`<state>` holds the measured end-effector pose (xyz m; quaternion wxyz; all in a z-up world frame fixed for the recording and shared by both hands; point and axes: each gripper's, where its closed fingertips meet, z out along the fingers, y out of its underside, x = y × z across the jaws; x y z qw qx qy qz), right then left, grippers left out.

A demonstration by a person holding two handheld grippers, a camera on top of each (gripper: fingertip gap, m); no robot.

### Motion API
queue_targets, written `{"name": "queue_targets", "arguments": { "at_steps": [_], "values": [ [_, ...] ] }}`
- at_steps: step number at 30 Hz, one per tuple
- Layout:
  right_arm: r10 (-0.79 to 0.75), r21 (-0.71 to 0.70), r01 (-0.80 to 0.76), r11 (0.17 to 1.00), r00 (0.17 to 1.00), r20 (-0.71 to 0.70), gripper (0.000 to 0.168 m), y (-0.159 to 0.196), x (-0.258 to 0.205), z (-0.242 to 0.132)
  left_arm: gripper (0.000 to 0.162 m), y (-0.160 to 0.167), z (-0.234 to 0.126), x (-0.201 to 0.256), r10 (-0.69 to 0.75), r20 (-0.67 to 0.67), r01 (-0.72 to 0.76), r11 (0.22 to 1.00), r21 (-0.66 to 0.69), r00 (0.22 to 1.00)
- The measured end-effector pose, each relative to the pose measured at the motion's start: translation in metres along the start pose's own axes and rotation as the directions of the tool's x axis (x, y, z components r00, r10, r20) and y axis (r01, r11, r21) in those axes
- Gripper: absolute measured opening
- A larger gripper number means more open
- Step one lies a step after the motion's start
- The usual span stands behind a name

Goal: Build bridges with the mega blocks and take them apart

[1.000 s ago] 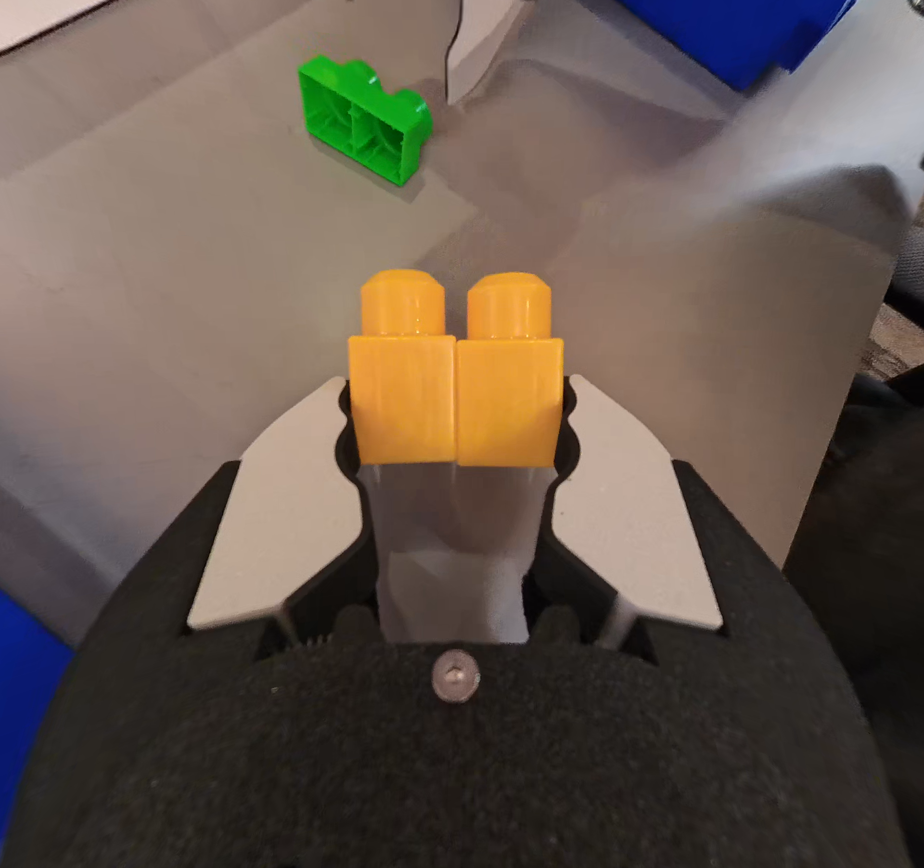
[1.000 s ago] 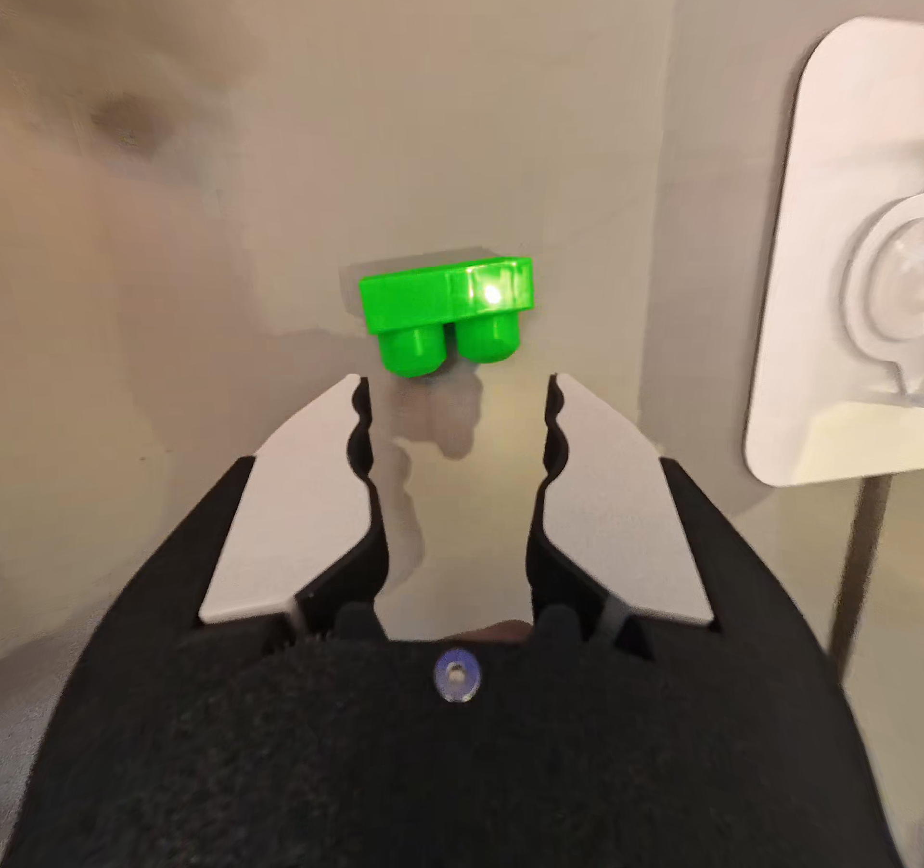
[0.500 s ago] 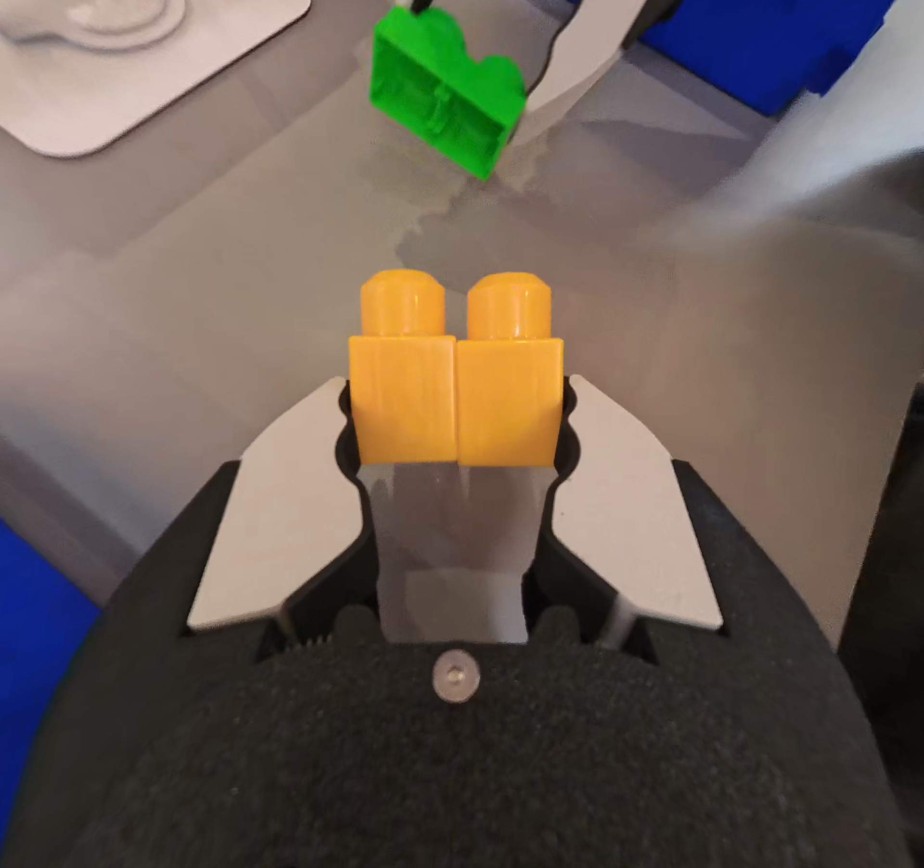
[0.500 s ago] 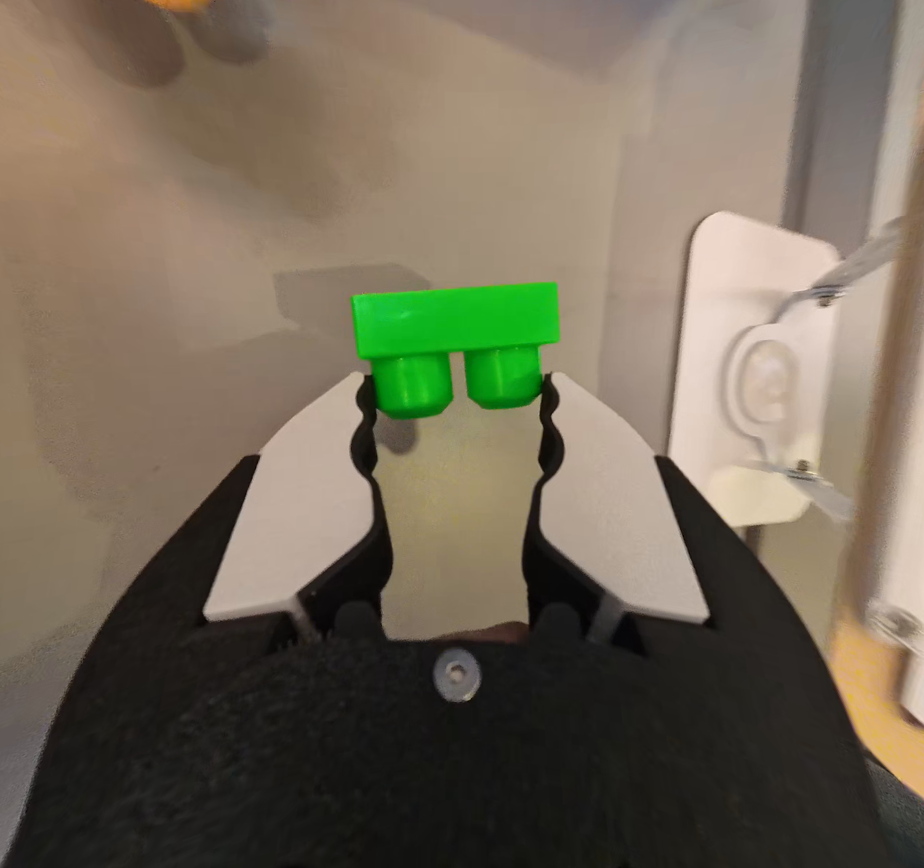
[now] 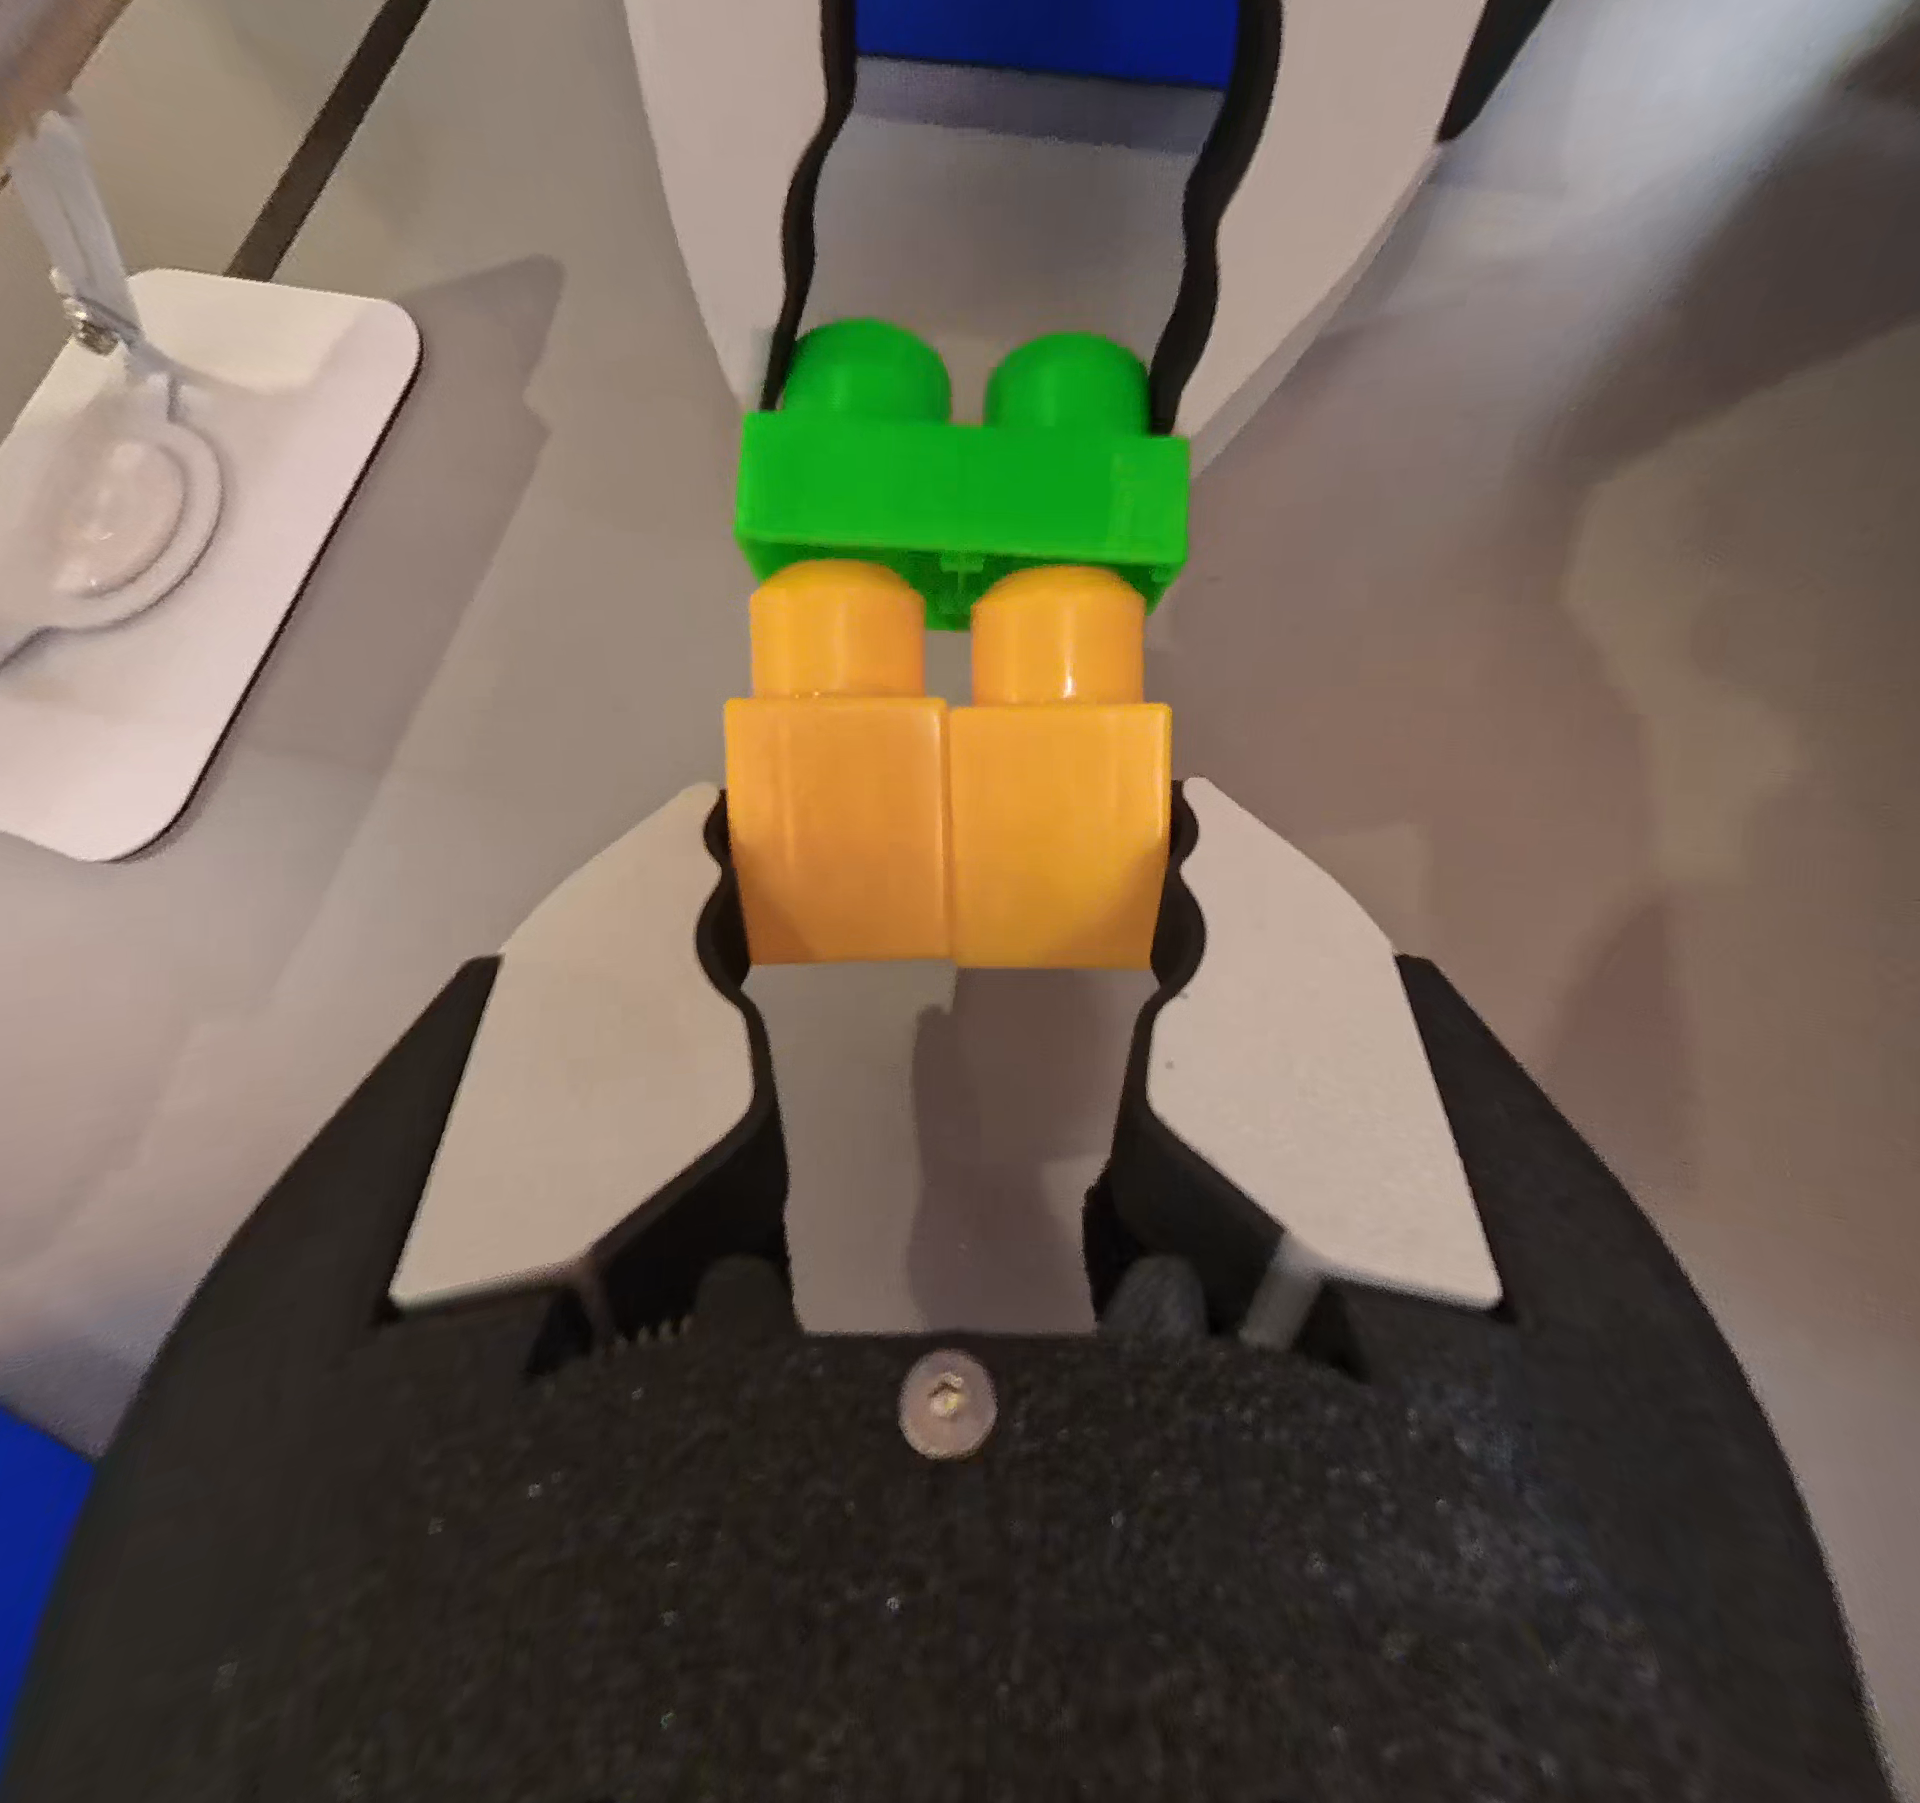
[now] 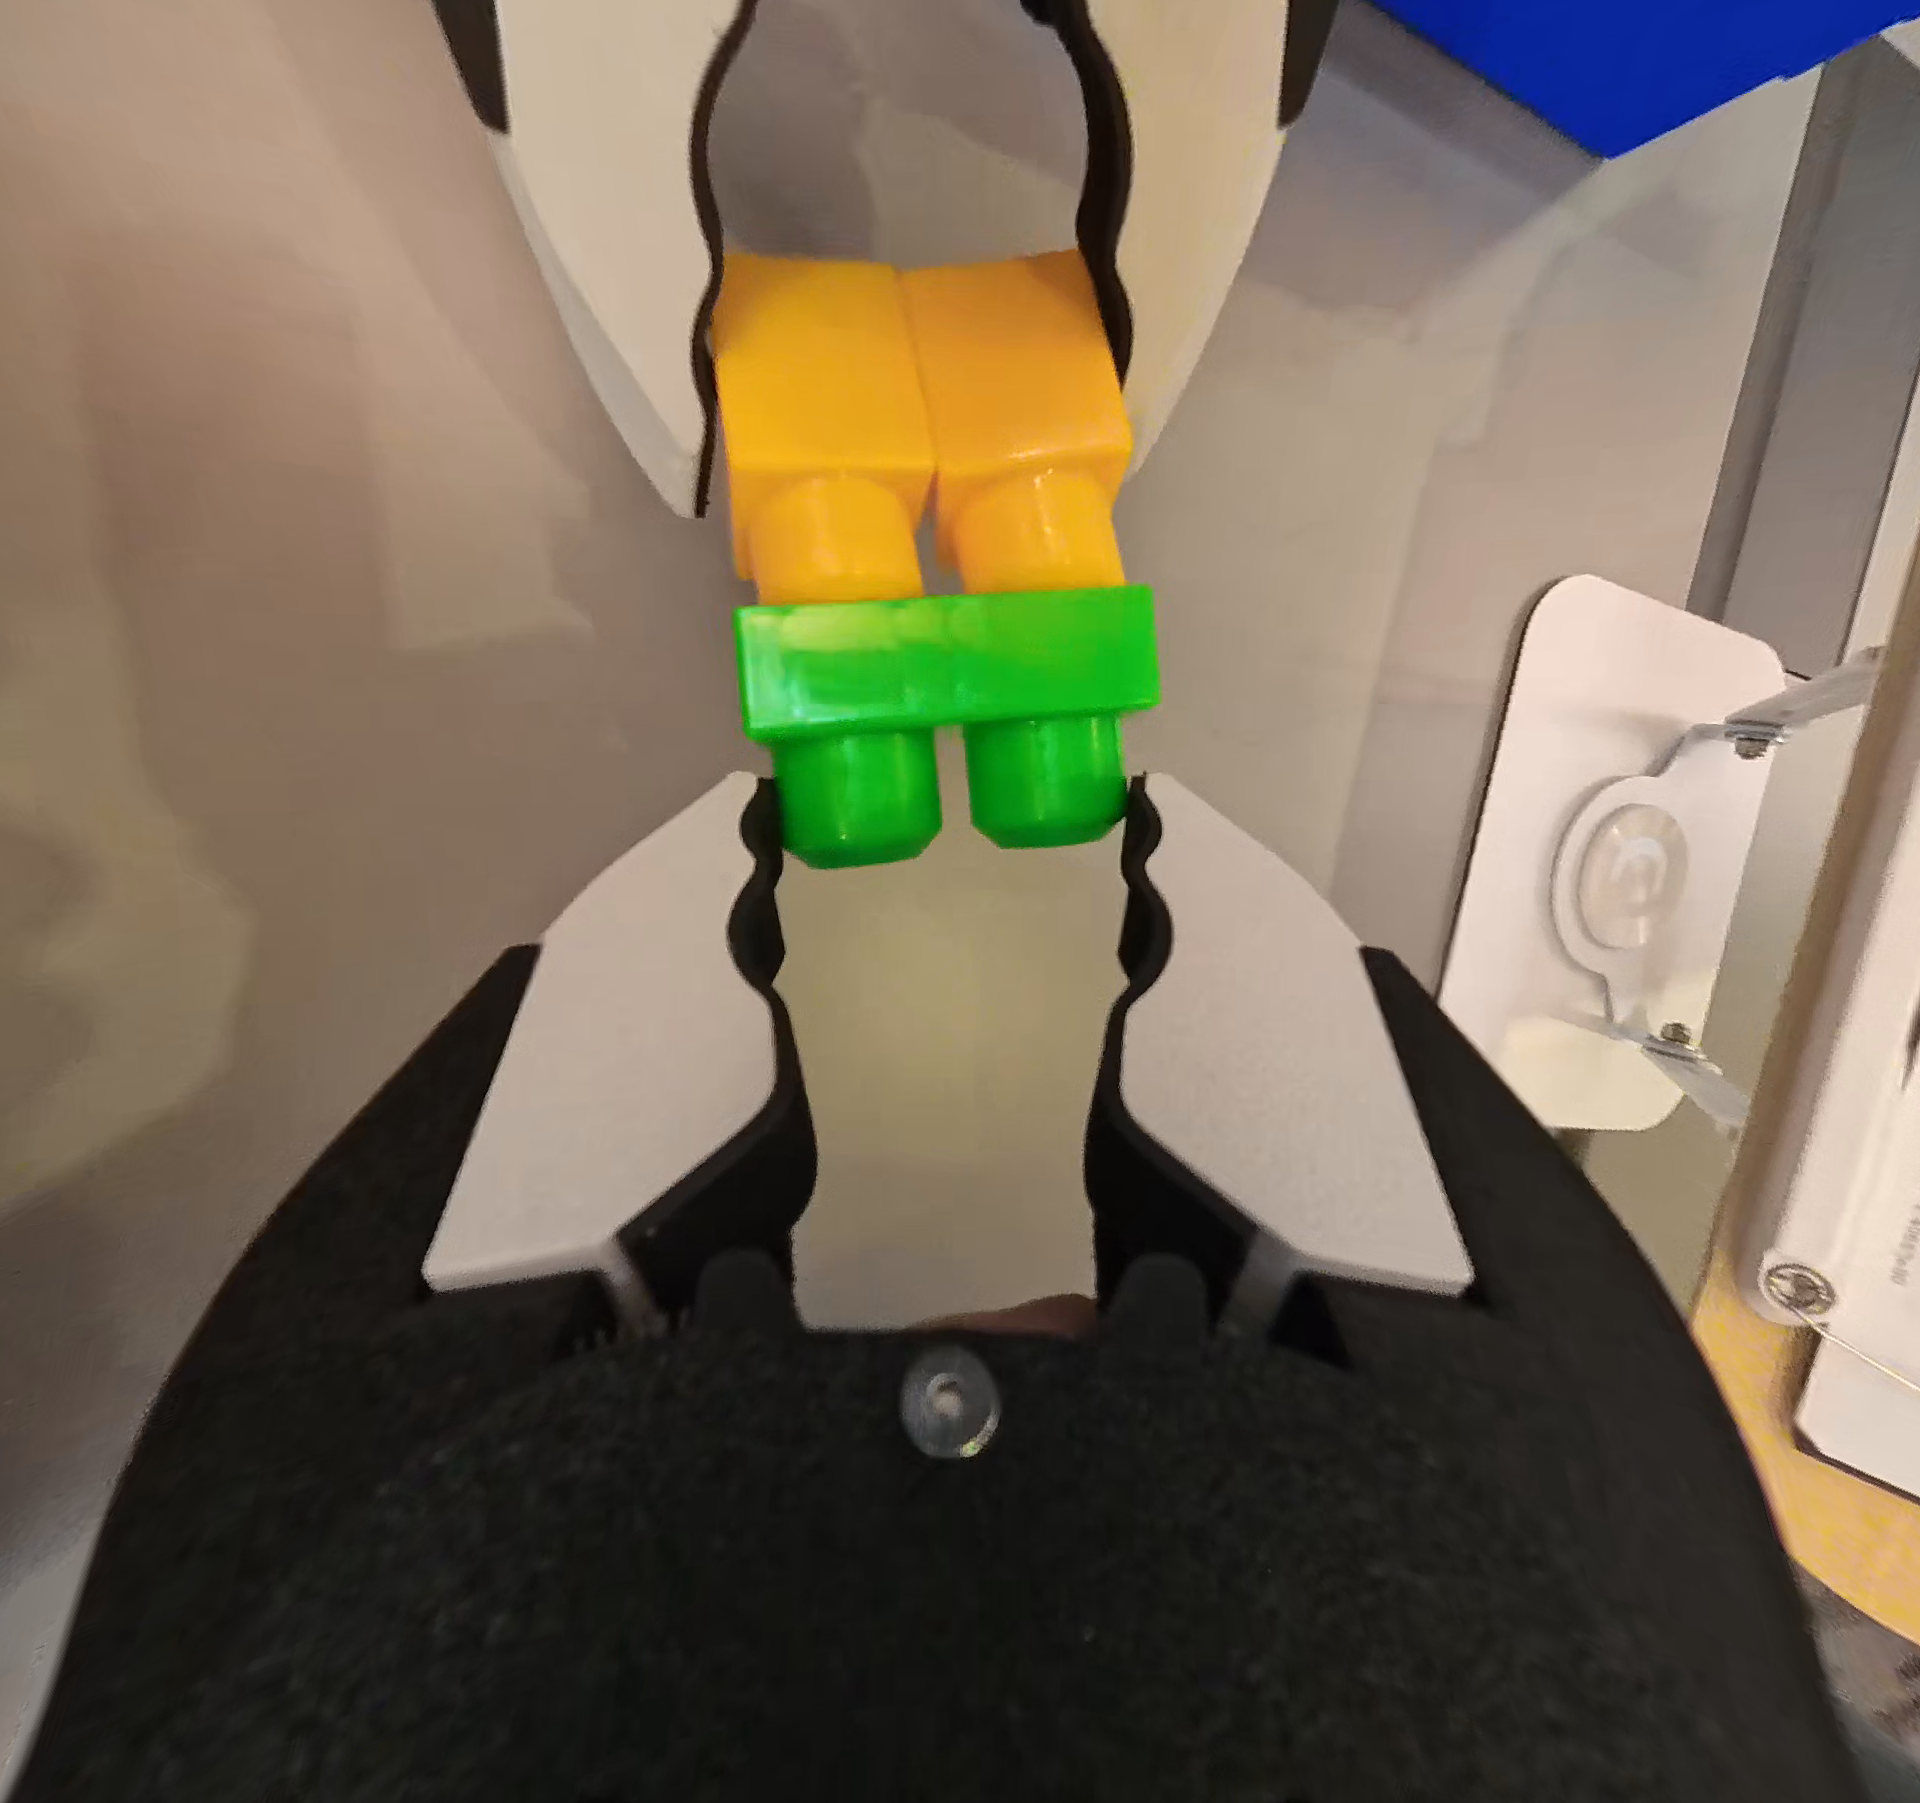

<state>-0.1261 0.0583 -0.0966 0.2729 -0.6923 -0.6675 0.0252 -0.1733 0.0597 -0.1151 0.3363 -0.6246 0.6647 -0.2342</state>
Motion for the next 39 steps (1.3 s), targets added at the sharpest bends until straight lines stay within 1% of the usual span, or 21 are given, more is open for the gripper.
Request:
{"name": "queue_targets", "arguments": {
  "at_steps": [3, 5, 7, 9, 11, 14, 16, 19, 21, 23, 26, 27, 32, 33, 39],
  "values": [
    [-0.012, -0.011, 0.012, 1.000, 1.000, -0.015, 0.063, 0.002, -0.002, 0.002, 0.076, -0.002, 0.003, 0.004, 0.000, -0.021, 0.000, 1.000, 0.000, 1.000],
    [-0.008, 0.012, 0.008, 1.000, 1.000, -0.002, 0.063, 0.001, -0.006, 0.003, 0.076, -0.002, 0.004, 0.006, 0.003, -0.033, -0.003, 1.000, 0.003, 0.999],
    [-0.003, 0.036, 0.003, 0.999, 1.000, 0.014, 0.063, -0.003, -0.011, 0.004, 0.075, -0.007, 0.004, 0.011, 0.006, -0.050, -0.004, 0.999, 0.040, 0.999],
    [-0.014, -0.001, 0.014, 1.000, 1.000, 0.006, 0.063, 0.001, -0.013, 0.010, 0.075, -0.013, 0.005, 0.013, 0.016, -0.048, -0.013, 0.998, 0.057, 0.999],
    [-0.002, 0.006, 0.002, 1.000, 1.000, 0.008, 0.063, 0.004, -0.014, 0.014, 0.075, -0.013, 0.006, 0.013, 0.023, -0.038, -0.021, 0.998, 0.054, 0.999],
    [0.056, 0.080, -0.059, 0.995, 0.998, 0.038, 0.063, 0.002, -0.017, 0.017, 0.075, -0.010, 0.008, 0.015, -0.002, -0.069, 0.007, 0.997, 0.073, 0.998],
    [0.102, 0.133, -0.110, 0.985, 0.993, 0.061, 0.063, -0.001, -0.021, 0.017, 0.075, -0.011, 0.006, 0.018, -0.022, -0.091, 0.032, 0.993, 0.109, 0.996],
    [0.171, 0.241, -0.192, 0.951, 0.980, 0.105, 0.063, -0.010, -0.028, 0.015, 0.074, -0.015, -0.003, 0.023, -0.048, -0.140, 0.074, 0.980, 0.183, 0.989],
    [0.211, 0.301, -0.241, 0.923, 0.969, 0.129, 0.063, -0.017, -0.032, 0.015, 0.074, -0.012, -0.007, 0.027, -0.065, -0.177, 0.101, 0.975, 0.198, 0.982],
    [0.231, 0.286, -0.255, 0.924, 0.966, 0.114, 0.063, -0.015, -0.037, 0.023, 0.074, 0.000, -0.004, 0.030, -0.068, -0.178, 0.098, 0.981, 0.167, 0.982],
    [0.215, 0.210, -0.233, 0.950, 0.971, 0.105, 0.063, -0.006, -0.051, 0.047, 0.074, 0.024, 0.012, 0.040, -0.039, -0.175, 0.052, 0.996, 0.068, 0.984],
    [0.217, 0.204, -0.235, 0.950, 0.970, 0.109, 0.063, -0.005, -0.054, 0.053, 0.074, 0.031, 0.015, 0.042, -0.034, -0.178, 0.042, 0.998, 0.043, 0.983],
    [0.209, 0.171, -0.232, 0.958, 0.967, 0.144, 0.063, 0.000, -0.063, 0.067, 0.074, 0.052, 0.027, 0.049, -0.022, -0.203, 0.011, 0.998, -0.056, 0.979],
    [0.198, 0.153, -0.220, 0.964, 0.970, 0.144, 0.063, 0.002, -0.065, 0.070, 0.074, 0.054, 0.028, 0.049, -0.016, -0.199, 0.003, 0.998, -0.062, 0.980],
    [0.203, 0.162, -0.231, 0.959, 0.964, 0.171, 0.063, 0.004, -0.065, 0.077, 0.074, 0.058, 0.026, 0.047, -0.032, -0.198, 0.017, 0.997, -0.077, 0.980]
  ]
}}
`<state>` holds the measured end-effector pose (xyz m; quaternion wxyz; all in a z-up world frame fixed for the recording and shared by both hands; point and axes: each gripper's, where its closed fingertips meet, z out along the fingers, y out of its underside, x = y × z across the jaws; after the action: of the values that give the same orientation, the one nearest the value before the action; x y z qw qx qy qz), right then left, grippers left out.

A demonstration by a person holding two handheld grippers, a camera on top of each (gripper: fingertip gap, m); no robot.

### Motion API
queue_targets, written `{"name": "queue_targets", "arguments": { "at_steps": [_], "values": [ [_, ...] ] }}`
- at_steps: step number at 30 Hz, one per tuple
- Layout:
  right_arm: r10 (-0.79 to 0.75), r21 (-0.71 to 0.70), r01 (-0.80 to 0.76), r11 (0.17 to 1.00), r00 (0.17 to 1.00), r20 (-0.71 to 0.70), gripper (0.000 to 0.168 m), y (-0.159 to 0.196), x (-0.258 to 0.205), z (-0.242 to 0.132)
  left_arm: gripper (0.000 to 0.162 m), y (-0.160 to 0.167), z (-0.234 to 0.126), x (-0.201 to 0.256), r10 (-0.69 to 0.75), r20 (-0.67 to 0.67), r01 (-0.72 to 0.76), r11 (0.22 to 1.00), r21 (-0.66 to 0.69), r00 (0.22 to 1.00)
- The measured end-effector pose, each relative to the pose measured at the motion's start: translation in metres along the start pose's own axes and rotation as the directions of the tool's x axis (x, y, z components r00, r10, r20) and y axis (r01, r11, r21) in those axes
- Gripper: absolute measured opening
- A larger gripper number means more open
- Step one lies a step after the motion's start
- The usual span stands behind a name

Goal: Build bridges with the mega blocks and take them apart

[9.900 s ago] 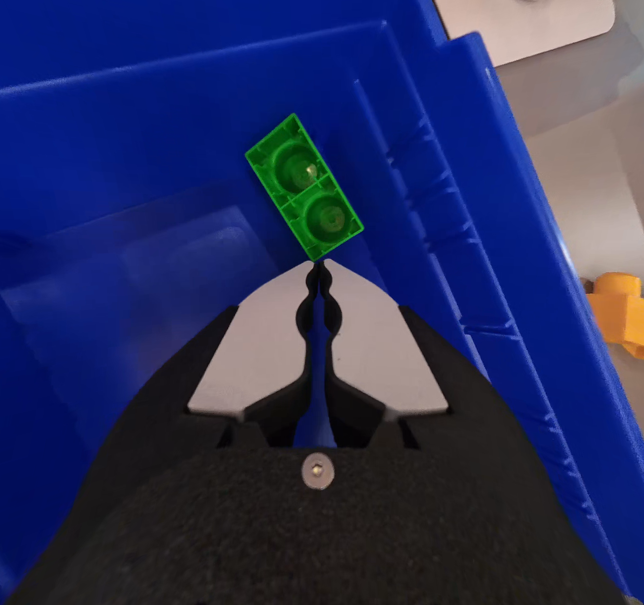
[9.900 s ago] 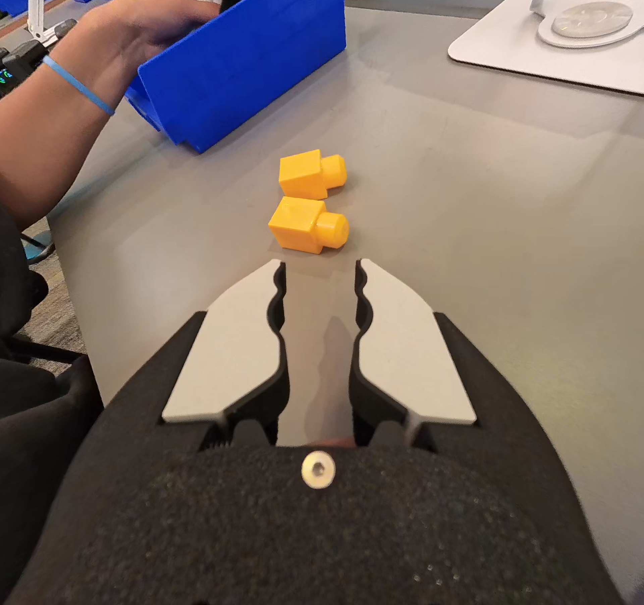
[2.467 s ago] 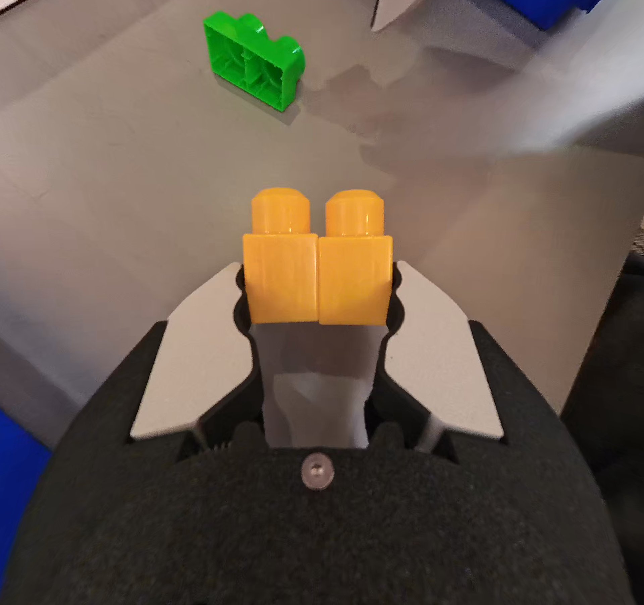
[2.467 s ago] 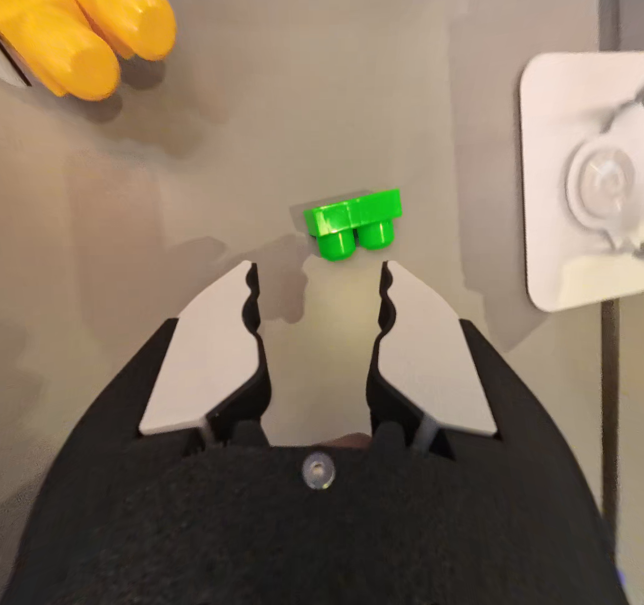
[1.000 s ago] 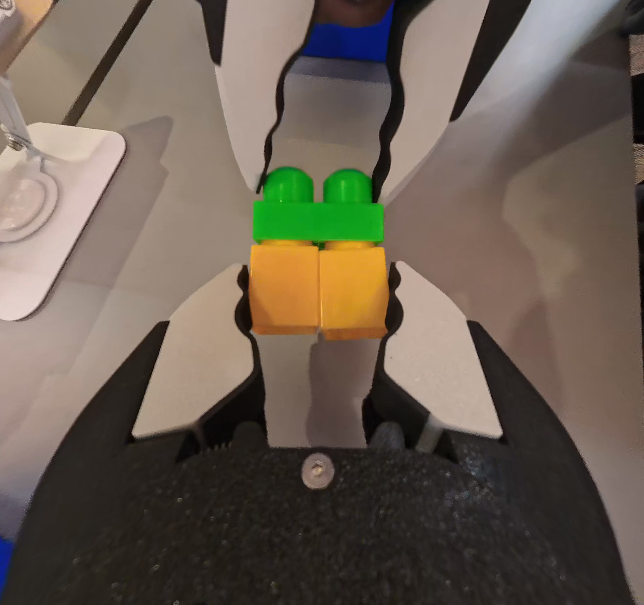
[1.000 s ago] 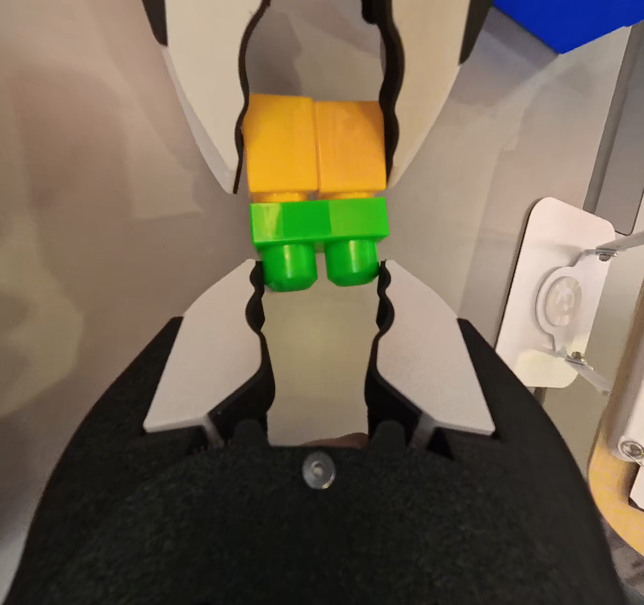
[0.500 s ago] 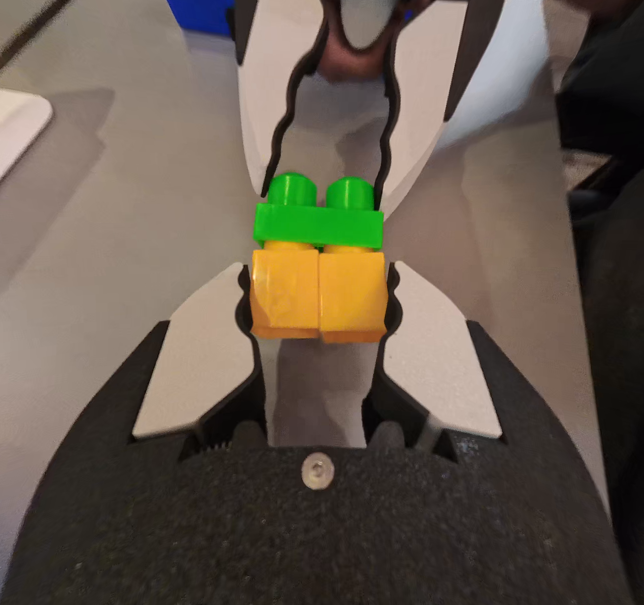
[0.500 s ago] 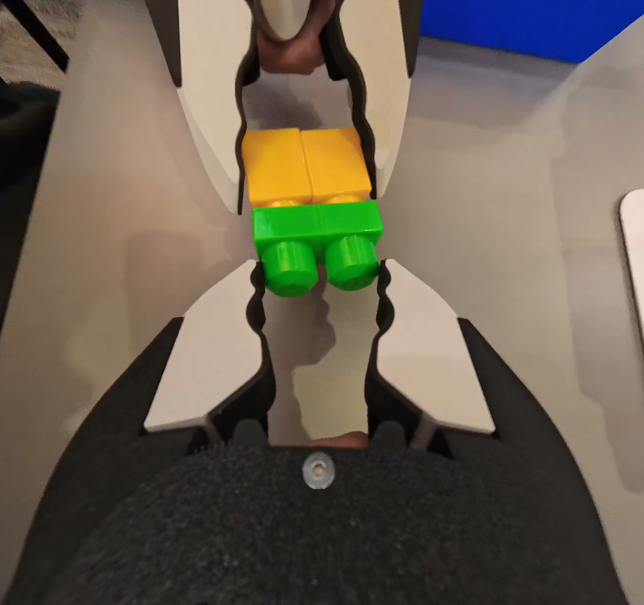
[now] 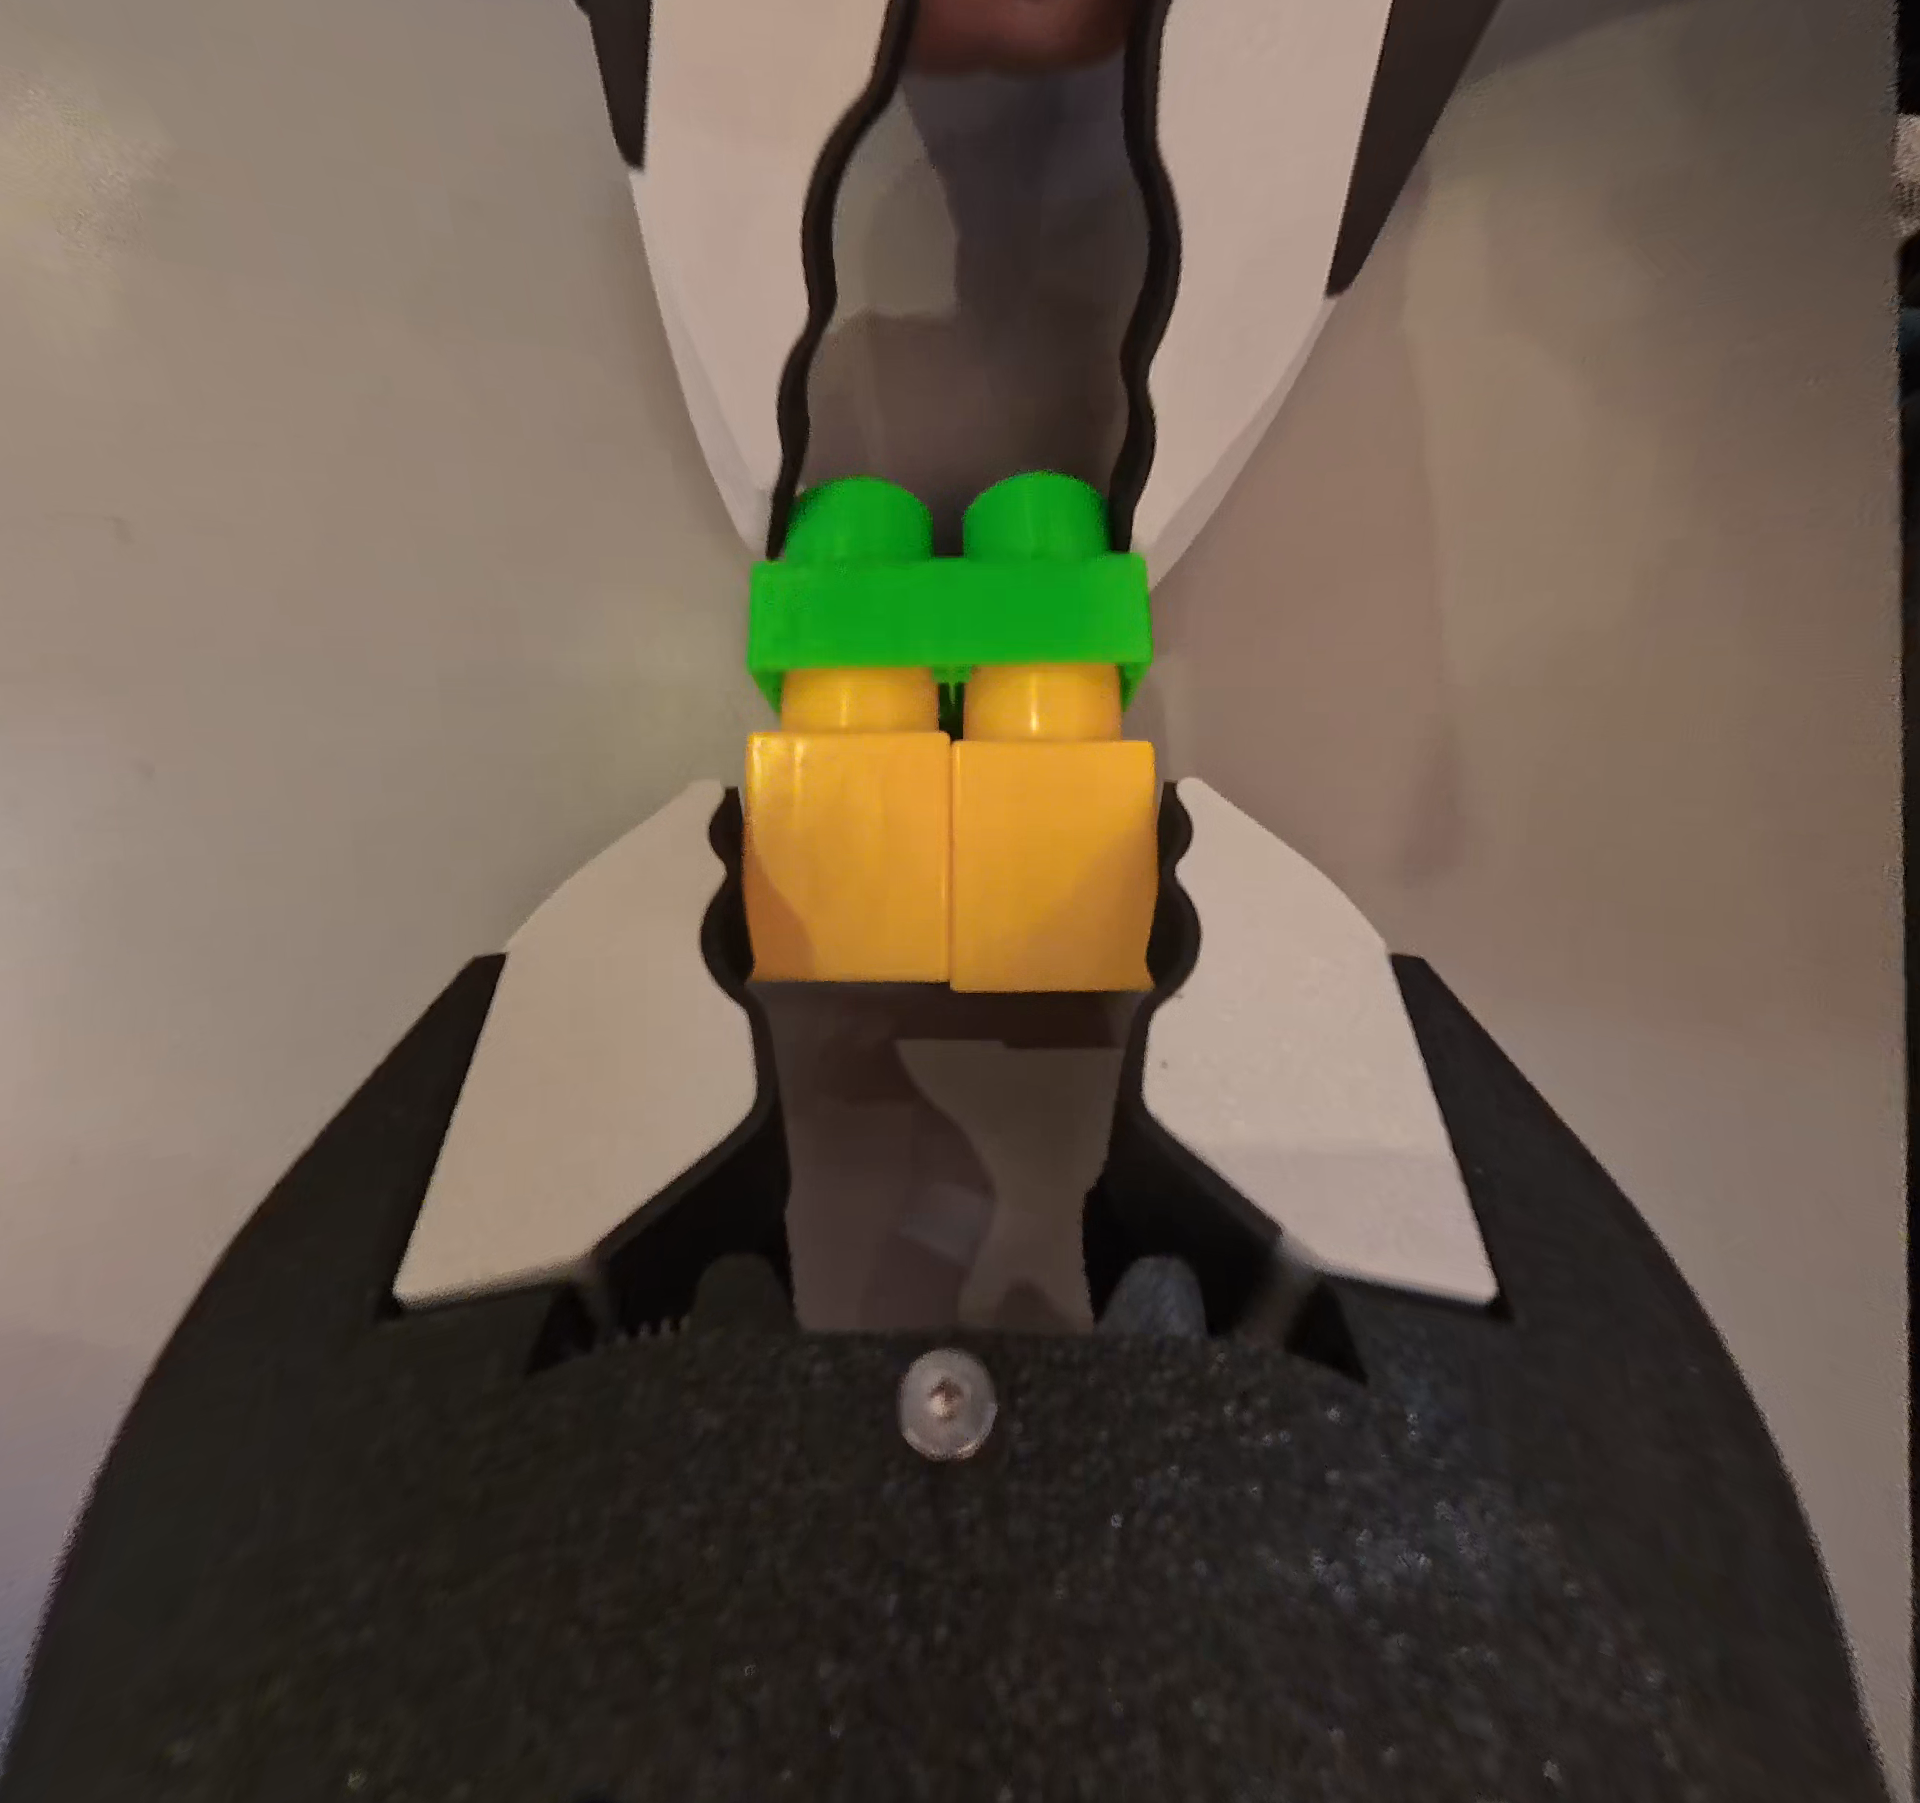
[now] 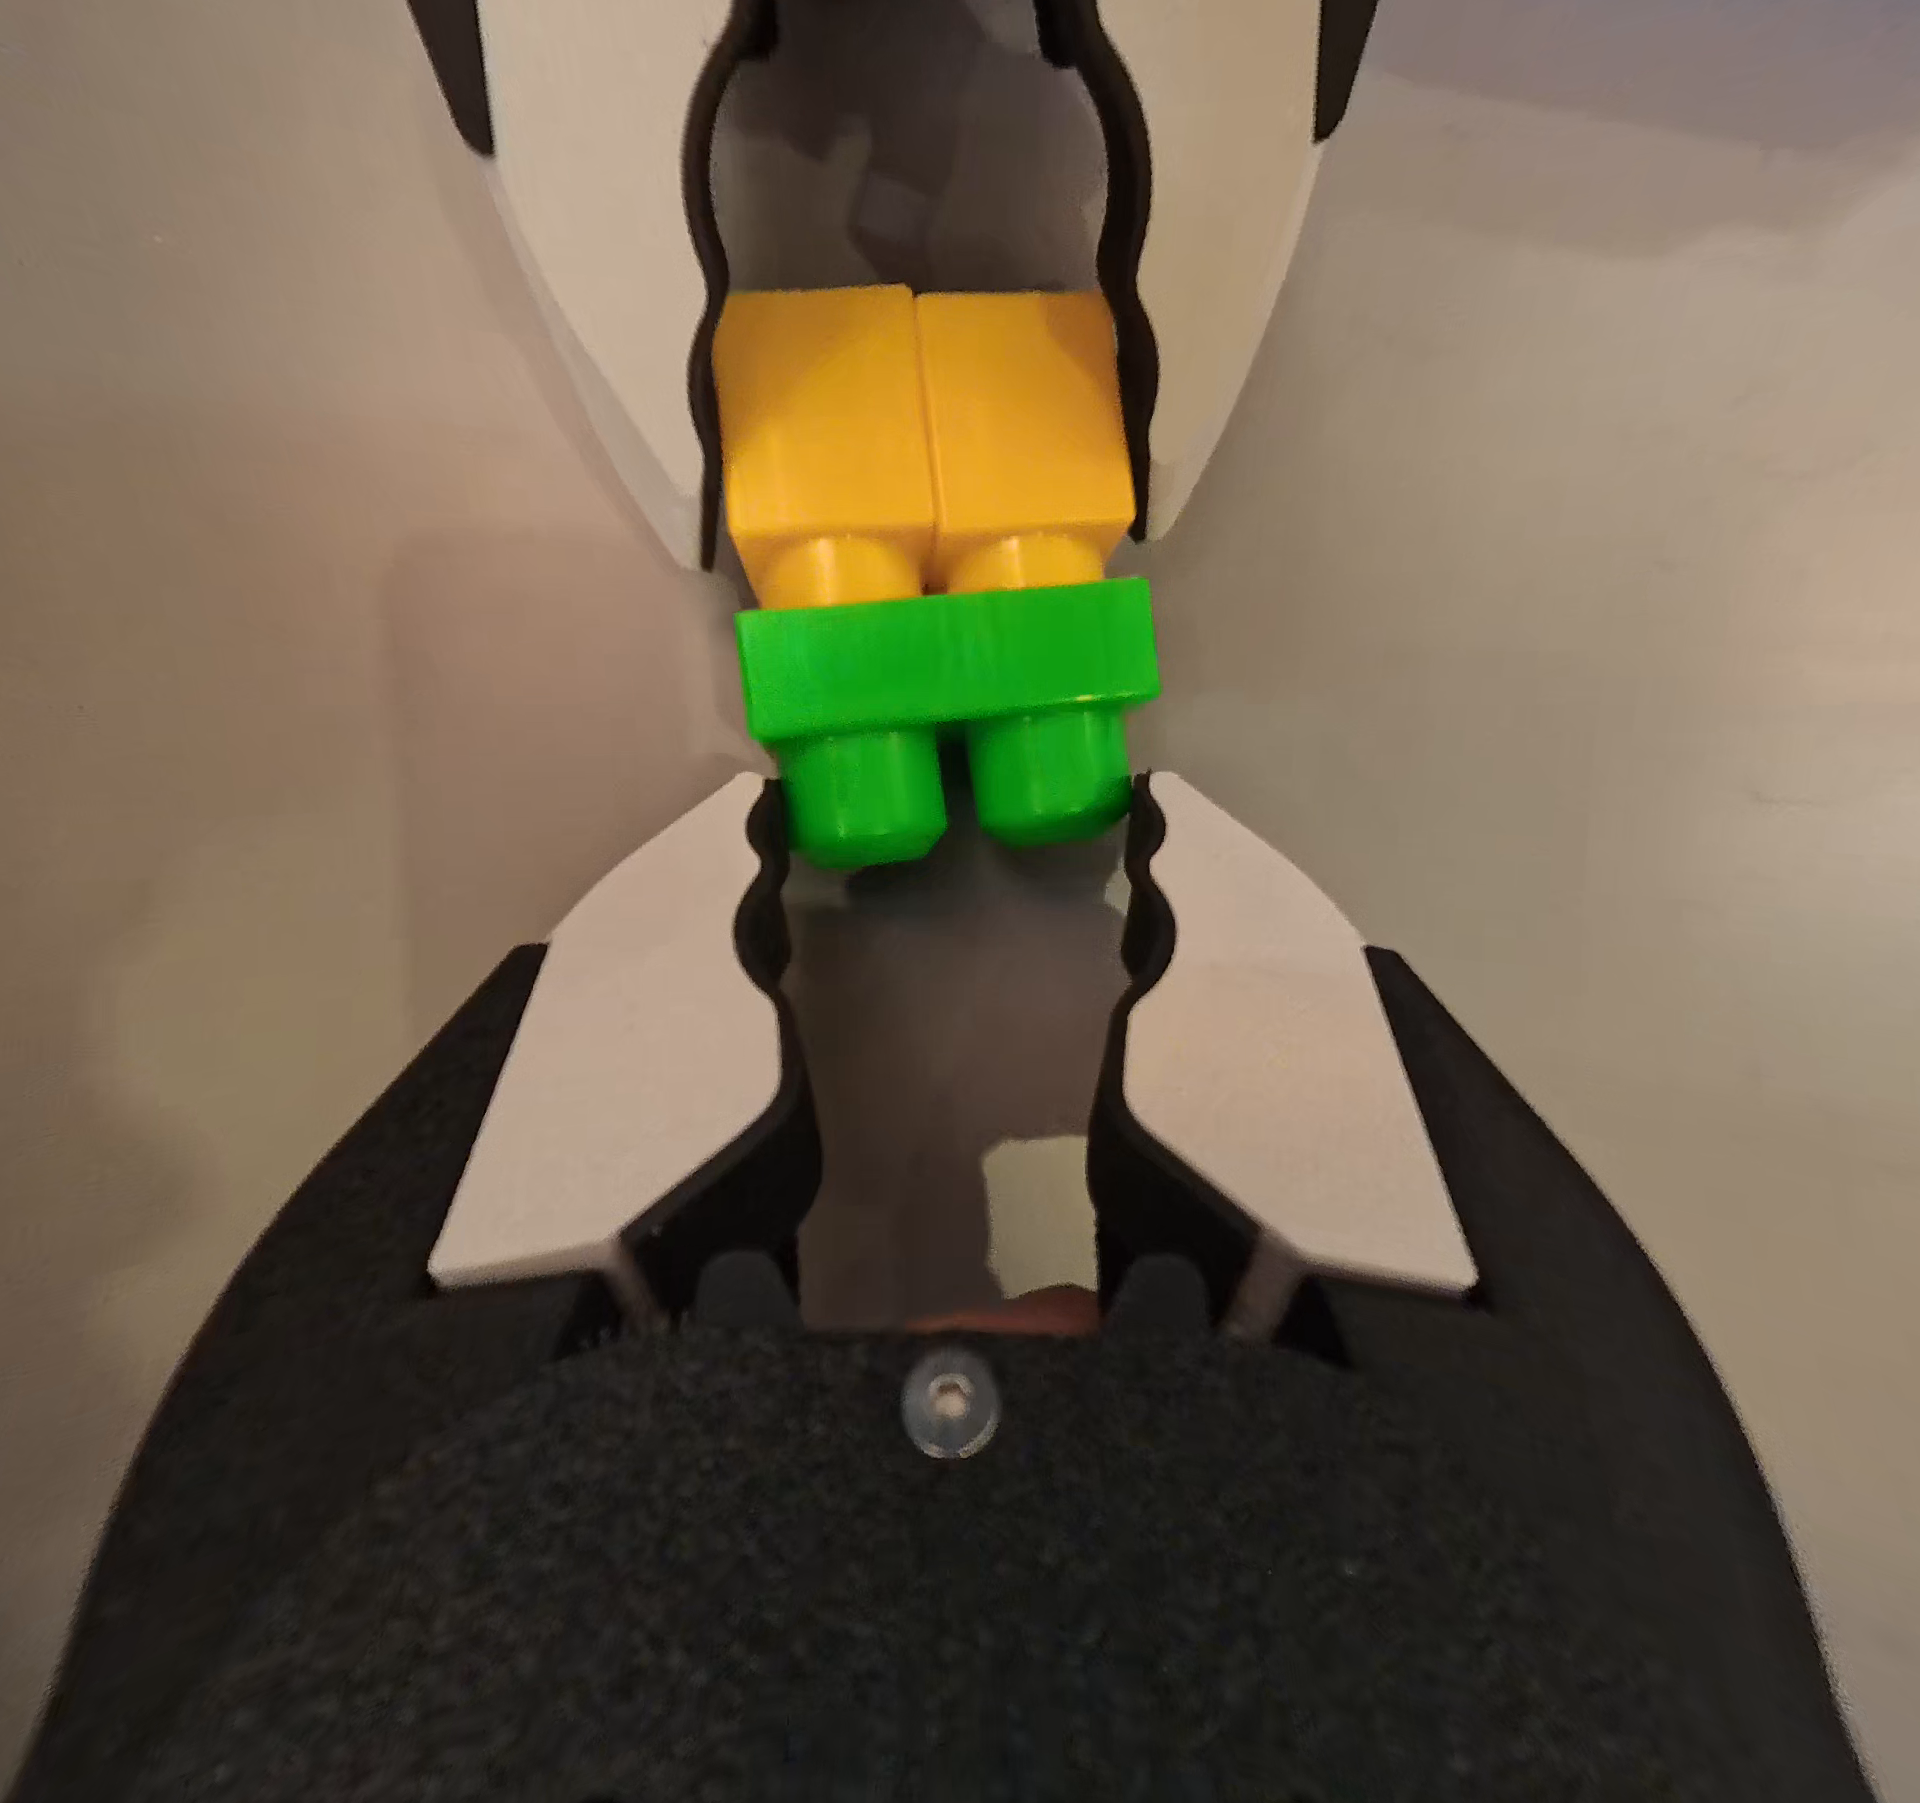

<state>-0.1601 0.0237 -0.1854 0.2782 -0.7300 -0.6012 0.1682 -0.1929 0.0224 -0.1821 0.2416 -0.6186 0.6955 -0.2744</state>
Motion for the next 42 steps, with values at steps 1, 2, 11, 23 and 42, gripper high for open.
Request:
{"name": "queue_targets", "arguments": {
  "at_steps": [1, 2, 11, 23, 42],
  "values": [
    [0.003, 0.013, -0.003, 1.000, 1.000, 0.004, 0.063, -0.001, 0.000, 0.001, 0.075, 0.003, 0.000, 0.000, -0.002, -0.003, 0.002, 1.000, -0.018, 1.000],
    [0.012, 0.024, -0.012, 1.000, 1.000, 0.012, 0.063, -0.002, 0.000, 0.001, 0.075, 0.006, -0.001, 0.000, -0.003, 0.000, 0.003, 1.000, -0.030, 1.000],
    [0.016, 0.049, -0.016, 0.999, 1.000, 0.015, 0.063, -0.005, -0.005, 0.000, 0.089, 0.018, -0.016, 0.001, -0.038, 0.032, 0.040, 0.998, -0.041, 0.999],
    [0.038, 0.048, -0.038, 0.998, 0.999, -0.014, 0.063, -0.006, -0.004, 0.004, 0.077, 0.021, -0.005, 0.000, -0.034, 0.035, 0.038, 0.994, -0.099, 0.999],
    [0.016, 0.074, -0.009, 0.997, 0.996, -0.083, 0.063, -0.012, -0.002, 0.000, 0.076, -0.009, -0.012, -0.001, -0.006, 0.101, 0.002, 0.999, 0.035, 0.995]
  ]
}}
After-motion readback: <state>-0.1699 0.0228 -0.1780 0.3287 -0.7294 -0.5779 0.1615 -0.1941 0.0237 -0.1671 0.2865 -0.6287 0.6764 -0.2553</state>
